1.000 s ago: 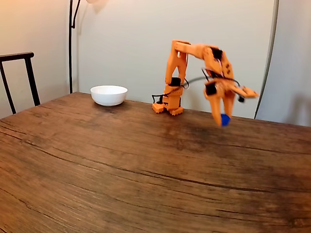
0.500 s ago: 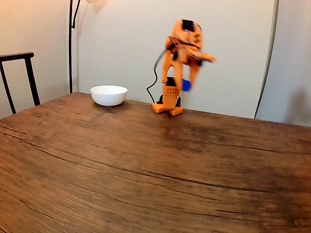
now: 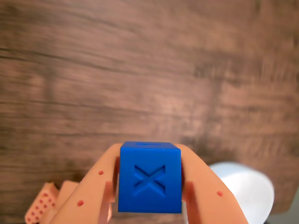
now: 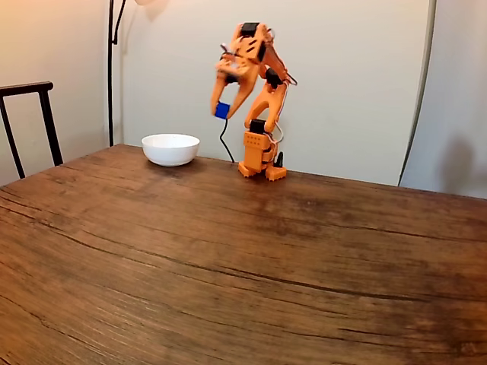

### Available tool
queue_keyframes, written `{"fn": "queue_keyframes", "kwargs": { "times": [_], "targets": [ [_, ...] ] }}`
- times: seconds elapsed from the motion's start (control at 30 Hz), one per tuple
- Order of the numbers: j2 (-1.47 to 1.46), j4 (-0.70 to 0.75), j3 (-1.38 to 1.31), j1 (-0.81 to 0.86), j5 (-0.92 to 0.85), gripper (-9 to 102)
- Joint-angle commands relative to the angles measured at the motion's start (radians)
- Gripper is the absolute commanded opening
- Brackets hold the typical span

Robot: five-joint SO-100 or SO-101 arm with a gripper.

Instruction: Grasp the cube and drop it in the bowl

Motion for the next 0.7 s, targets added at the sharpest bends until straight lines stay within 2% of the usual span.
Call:
{"fn": "queue_keyframes", "kwargs": {
  "times": [0.0, 0.3, 0.67],
  "targets": [
    [0.048, -0.028, 0.044, 0.087, 0.034, 5],
    [0.155, -0.034, 0.15, 0.331, 0.037, 5],
    [0.193, -0.172, 0.27, 0.629, 0.037, 5]
  ]
}}
